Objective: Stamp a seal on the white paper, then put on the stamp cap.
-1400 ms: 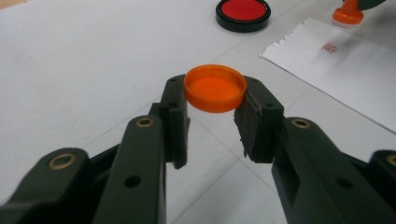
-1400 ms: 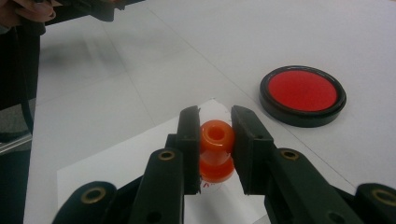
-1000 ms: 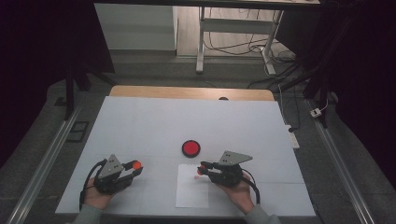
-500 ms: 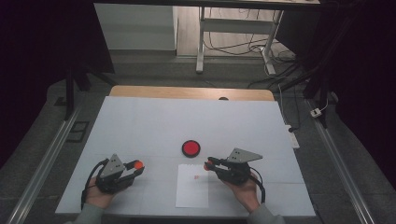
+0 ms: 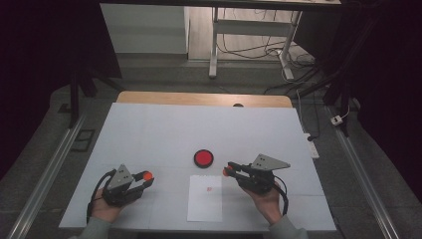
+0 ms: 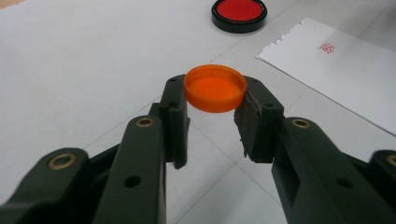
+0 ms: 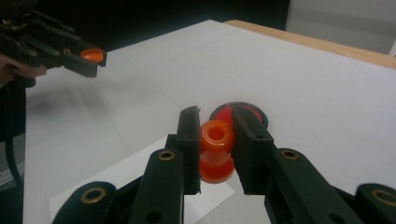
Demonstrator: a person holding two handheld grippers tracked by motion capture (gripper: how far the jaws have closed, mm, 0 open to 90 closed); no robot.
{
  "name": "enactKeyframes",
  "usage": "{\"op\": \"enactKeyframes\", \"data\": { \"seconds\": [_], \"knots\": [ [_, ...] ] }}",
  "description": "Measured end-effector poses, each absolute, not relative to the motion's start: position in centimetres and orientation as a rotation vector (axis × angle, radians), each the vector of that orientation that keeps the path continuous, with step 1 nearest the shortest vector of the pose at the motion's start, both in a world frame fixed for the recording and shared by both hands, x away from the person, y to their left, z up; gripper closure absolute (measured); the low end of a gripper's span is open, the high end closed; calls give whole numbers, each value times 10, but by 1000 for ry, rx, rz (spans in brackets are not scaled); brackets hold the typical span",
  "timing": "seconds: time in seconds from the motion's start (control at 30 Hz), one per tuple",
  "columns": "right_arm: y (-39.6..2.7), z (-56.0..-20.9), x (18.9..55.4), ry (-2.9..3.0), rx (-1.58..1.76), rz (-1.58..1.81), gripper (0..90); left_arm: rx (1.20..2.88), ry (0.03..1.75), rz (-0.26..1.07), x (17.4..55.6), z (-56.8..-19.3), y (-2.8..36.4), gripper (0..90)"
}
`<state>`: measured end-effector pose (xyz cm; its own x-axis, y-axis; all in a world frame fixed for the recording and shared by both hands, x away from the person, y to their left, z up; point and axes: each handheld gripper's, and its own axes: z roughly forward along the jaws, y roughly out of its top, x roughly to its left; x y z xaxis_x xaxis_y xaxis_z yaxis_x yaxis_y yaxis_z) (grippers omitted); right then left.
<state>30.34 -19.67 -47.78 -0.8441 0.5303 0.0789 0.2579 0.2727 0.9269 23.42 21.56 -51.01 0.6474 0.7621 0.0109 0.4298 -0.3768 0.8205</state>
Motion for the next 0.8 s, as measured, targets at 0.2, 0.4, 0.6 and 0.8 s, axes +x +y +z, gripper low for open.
{"op": "enactKeyframes", "data": {
  "seconds": [0.2, 0.4, 0.6, 0.8],
  "knots": [
    [-201, -473, 304, 2272, 741, 1617, 733, 2020, 929, 501, 234, -510, 214, 653],
    [-201, -470, 304, 2266, 736, 1623, 733, 2025, 916, 500, 235, -509, 210, 653],
    [-201, -469, 304, 2264, 735, 1634, 733, 2025, 913, 494, 235, -509, 208, 653],
    [-200, -469, 306, 2265, 736, 1648, 733, 2034, 897, 487, 238, -508, 200, 653]
  ]
}}
